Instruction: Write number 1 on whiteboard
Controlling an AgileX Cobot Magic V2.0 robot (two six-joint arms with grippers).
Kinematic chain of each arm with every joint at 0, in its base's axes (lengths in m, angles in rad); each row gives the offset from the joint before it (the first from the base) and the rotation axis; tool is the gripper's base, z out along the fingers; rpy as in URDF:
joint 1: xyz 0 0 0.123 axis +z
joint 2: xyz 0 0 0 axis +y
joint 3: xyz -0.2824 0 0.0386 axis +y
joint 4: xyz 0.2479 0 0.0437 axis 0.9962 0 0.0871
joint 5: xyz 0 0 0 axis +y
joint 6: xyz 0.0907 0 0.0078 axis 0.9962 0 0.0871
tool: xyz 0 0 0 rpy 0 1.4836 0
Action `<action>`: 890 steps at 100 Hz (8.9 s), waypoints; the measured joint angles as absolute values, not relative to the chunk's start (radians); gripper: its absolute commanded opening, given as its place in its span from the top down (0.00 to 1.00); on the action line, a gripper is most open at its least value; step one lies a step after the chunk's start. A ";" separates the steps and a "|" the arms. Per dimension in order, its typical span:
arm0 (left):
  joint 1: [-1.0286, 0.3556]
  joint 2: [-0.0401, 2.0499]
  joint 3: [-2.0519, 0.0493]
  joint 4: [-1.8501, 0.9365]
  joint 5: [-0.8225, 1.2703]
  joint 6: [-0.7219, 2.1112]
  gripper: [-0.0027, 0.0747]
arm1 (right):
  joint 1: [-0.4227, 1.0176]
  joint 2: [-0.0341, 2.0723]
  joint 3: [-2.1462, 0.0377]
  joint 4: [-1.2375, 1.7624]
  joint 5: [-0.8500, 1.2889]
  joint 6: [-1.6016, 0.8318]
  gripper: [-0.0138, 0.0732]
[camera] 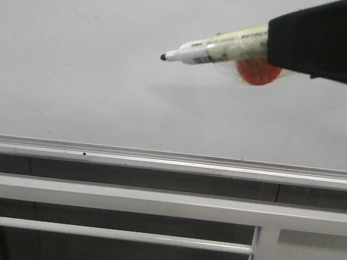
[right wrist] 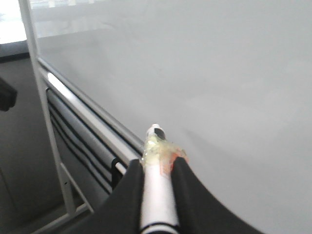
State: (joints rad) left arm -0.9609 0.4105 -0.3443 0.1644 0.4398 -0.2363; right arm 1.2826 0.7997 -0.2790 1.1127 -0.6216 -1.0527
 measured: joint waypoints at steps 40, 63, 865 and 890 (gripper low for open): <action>-0.961 0.410 -0.344 0.160 0.436 -0.238 0.99 | 1.283 0.800 -0.279 1.117 -0.726 -1.053 0.91; -0.961 0.410 -0.344 0.160 0.436 -0.238 0.99 | 1.283 0.800 -0.279 1.086 -0.765 -1.053 0.91; -0.559 0.803 -0.107 0.248 -0.660 -0.352 0.99 | 1.400 0.703 -0.549 1.836 -0.859 -1.716 0.91; -0.559 1.001 -0.107 0.207 -0.856 -0.328 0.99 | 1.400 0.703 -0.549 1.838 -0.861 -1.718 0.91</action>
State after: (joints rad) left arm -0.5590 1.0013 -0.1072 0.2074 -0.8565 -0.3278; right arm 1.3999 0.7035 -0.5487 1.8384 -0.8611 -1.7183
